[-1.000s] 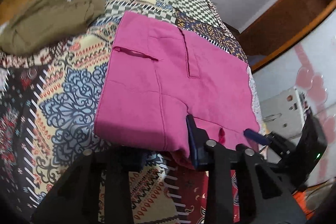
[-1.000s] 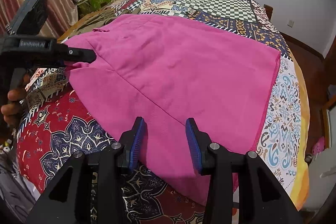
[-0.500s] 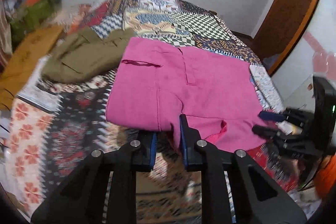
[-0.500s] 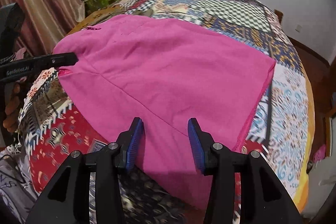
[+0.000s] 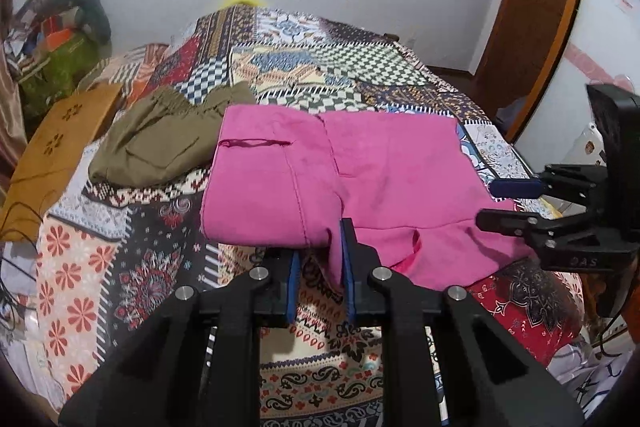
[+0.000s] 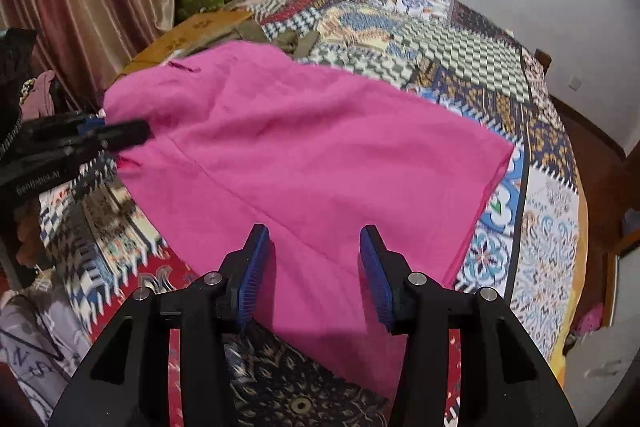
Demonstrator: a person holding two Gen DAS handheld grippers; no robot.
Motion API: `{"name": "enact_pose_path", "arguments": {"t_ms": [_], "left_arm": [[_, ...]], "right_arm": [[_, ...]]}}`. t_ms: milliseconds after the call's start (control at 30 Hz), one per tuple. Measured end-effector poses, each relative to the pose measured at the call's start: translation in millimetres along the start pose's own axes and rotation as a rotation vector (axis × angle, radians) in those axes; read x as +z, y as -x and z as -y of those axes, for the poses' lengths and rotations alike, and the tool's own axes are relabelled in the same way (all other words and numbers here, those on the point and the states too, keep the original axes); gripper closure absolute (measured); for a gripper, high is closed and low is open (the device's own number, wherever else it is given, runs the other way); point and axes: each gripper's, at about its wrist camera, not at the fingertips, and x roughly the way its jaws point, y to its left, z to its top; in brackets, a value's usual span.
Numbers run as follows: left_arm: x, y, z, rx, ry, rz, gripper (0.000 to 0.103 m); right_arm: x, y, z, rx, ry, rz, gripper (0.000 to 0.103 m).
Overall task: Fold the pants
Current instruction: 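Lift the pink pants with both tools and fold them over onto themselves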
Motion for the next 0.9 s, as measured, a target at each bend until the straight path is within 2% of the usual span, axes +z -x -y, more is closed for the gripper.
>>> {"name": "enact_pose_path", "arguments": {"t_ms": [100,367,600,900], "left_arm": [[2.1,3.1,5.2,0.005,-0.037,0.025,0.086],[9.4,7.0,14.4,-0.049,-0.085,0.060,0.086],[28.1,10.3,33.8,-0.132,-0.111,0.080,0.086],[36.0,14.3,72.9,-0.138,-0.223,0.099,0.086]], "right_arm": [[7.0,-7.5,-3.6,0.002,-0.009,0.007,0.060],[12.1,-42.9,-13.2,0.039,0.021,-0.061,0.060],[7.8,-48.2,-7.6,0.079,-0.016,-0.057,0.059],[5.6,-43.4,-5.7,0.087,-0.043,-0.041,0.059]]}}
